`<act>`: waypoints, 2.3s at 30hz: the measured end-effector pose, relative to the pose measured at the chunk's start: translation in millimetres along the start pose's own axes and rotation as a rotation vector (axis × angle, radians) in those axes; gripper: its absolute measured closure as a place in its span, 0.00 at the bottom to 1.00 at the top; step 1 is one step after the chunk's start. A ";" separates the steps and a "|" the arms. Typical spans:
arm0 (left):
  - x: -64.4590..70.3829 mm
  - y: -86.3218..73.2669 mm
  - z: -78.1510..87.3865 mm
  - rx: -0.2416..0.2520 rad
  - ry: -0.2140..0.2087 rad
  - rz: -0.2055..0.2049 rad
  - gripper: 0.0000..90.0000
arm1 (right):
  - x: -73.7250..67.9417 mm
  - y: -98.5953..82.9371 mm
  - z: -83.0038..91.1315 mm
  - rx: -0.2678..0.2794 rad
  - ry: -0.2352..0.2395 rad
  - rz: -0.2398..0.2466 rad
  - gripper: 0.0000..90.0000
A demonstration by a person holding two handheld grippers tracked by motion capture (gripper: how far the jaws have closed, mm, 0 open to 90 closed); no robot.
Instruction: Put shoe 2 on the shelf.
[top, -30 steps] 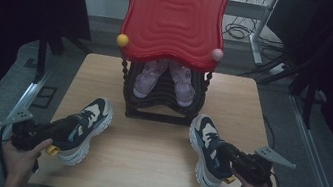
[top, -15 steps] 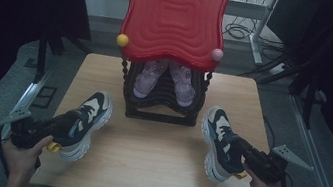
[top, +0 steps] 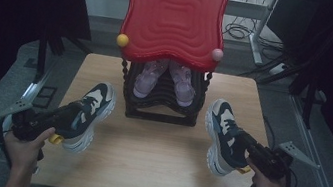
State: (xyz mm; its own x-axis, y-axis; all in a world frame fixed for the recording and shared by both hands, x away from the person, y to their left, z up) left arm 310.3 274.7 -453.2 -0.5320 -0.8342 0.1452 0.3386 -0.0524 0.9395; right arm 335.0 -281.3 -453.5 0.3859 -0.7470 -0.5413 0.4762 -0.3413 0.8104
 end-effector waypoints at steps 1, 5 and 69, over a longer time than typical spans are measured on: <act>0.2 1.1 -0.5 0.003 -0.001 0.000 0.82 | -0.4 1.4 -0.4 0.003 0.000 0.002 0.84; 0.6 4.8 -1.8 0.012 -0.002 0.004 0.82 | -1.9 7.4 -3.1 0.017 0.002 0.008 0.84; -4.7 91.5 -9.8 0.162 0.002 -0.006 0.82 | -37.8 95.8 -12.5 0.156 0.004 0.063 0.84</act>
State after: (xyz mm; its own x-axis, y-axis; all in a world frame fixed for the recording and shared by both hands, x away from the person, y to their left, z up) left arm 351.4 268.5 -370.9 -0.5324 -0.8350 0.1389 0.2058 0.0315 0.9781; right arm 376.0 -278.6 -358.2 0.4149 -0.7675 -0.4887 0.3224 -0.3782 0.8678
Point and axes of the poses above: each handheld gripper's, and its own axes: z roughly backward along the jaws, y roughly out of its top, x roughly to its right, the point moved 8 cm from there along -z, roughly forward along the jaws, and after that the axes turned 12 degrees about -z, right-handed, at the moved point
